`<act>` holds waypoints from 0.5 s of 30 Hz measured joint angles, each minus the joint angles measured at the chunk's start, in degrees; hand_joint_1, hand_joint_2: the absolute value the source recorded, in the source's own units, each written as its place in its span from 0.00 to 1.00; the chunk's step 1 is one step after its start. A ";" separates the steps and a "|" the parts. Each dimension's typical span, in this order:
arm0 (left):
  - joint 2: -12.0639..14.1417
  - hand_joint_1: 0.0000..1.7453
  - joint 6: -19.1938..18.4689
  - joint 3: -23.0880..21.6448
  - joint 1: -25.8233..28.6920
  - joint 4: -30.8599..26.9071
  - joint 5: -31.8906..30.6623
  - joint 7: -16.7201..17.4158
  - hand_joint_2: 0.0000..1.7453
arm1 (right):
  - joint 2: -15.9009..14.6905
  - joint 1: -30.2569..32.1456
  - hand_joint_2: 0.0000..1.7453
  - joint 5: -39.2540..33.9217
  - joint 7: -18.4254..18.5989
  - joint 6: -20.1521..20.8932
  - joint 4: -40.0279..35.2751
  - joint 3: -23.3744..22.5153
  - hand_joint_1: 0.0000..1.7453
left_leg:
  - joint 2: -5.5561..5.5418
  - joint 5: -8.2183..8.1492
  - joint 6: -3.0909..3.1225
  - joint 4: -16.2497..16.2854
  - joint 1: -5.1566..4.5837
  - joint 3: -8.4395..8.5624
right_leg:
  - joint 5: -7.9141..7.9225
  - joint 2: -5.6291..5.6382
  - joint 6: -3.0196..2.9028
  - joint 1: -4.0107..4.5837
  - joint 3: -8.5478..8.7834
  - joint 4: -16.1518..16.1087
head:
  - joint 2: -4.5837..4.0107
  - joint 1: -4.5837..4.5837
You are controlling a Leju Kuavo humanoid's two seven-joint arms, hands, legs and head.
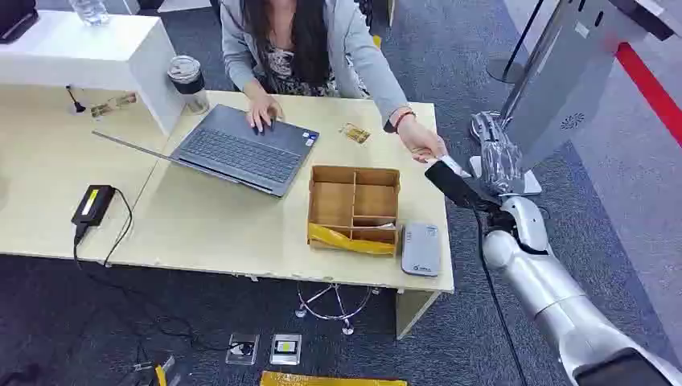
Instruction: Pass the card to the sensor for recognition and then transmit it.
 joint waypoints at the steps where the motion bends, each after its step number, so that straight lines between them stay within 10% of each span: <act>1: -0.02 0.00 -0.02 0.00 0.00 0.00 -0.13 0.00 0.00 | 0.17 -0.06 1.00 -0.09 0.20 -0.04 0.00 0.11 0.00 | 0.00 0.00 0.00 0.00 0.00 0.00 | 0.00 0.00 0.00 0.00 0.00 0.00 | 0.00 0.00; 3: -0.07 0.00 -0.04 0.00 -0.07 0.00 -0.31 0.00 0.00 | 0.39 -0.10 1.00 -0.22 0.39 -0.17 0.00 0.37 1.00 | 0.00 0.00 0.00 0.00 0.00 0.00 | 0.00 0.01 0.00 0.00 0.00 0.00 | 0.00 -0.02; 15: -0.09 0.00 0.00 -0.09 -0.38 0.00 -0.30 0.02 0.00 | 0.94 -0.07 1.00 -2.67 -0.42 -1.33 0.00 1.40 1.00 | 0.04 0.00 0.00 0.00 0.00 0.01 | 0.01 0.08 0.00 0.00 -0.02 0.00 | 0.00 0.00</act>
